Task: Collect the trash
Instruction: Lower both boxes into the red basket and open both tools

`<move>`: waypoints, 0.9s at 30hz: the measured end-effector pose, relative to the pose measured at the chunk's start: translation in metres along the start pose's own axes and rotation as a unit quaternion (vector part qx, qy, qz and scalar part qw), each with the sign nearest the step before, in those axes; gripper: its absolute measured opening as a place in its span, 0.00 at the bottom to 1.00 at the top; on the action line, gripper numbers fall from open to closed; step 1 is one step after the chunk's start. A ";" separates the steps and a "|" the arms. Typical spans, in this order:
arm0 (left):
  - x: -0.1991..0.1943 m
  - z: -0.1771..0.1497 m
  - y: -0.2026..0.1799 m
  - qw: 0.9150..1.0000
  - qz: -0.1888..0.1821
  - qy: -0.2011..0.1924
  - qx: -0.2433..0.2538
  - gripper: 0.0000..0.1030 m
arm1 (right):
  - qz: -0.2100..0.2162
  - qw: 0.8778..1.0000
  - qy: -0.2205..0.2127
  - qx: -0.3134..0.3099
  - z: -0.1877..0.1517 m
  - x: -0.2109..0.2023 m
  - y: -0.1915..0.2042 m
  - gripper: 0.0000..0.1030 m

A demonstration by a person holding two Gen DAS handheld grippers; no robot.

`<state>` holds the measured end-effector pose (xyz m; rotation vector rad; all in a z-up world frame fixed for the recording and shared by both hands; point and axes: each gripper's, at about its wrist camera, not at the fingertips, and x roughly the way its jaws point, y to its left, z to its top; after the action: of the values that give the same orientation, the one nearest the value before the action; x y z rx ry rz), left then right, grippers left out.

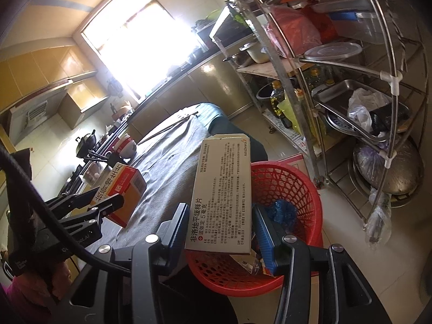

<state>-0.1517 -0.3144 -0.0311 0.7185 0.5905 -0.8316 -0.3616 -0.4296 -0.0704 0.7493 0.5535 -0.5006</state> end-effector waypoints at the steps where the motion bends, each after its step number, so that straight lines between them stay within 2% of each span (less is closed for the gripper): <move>1: 0.000 0.001 -0.002 1.000 -0.001 -0.001 0.002 0.49 | -0.001 1.000 -0.001 0.002 0.000 -0.001 -0.002 0.49; 12: 0.011 0.009 -0.027 1.000 -0.014 -0.005 0.026 0.49 | -0.009 1.000 0.004 0.022 -0.002 0.004 -0.021 0.50; 27: 0.027 0.008 -0.039 0.999 -0.030 0.004 0.040 0.49 | -0.014 0.999 0.012 0.041 -0.005 0.012 -0.031 0.50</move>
<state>-0.1672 -0.3504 -0.0580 0.7791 0.5909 -0.9126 -0.3724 -0.4480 -0.0957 0.8266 0.5690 -0.5433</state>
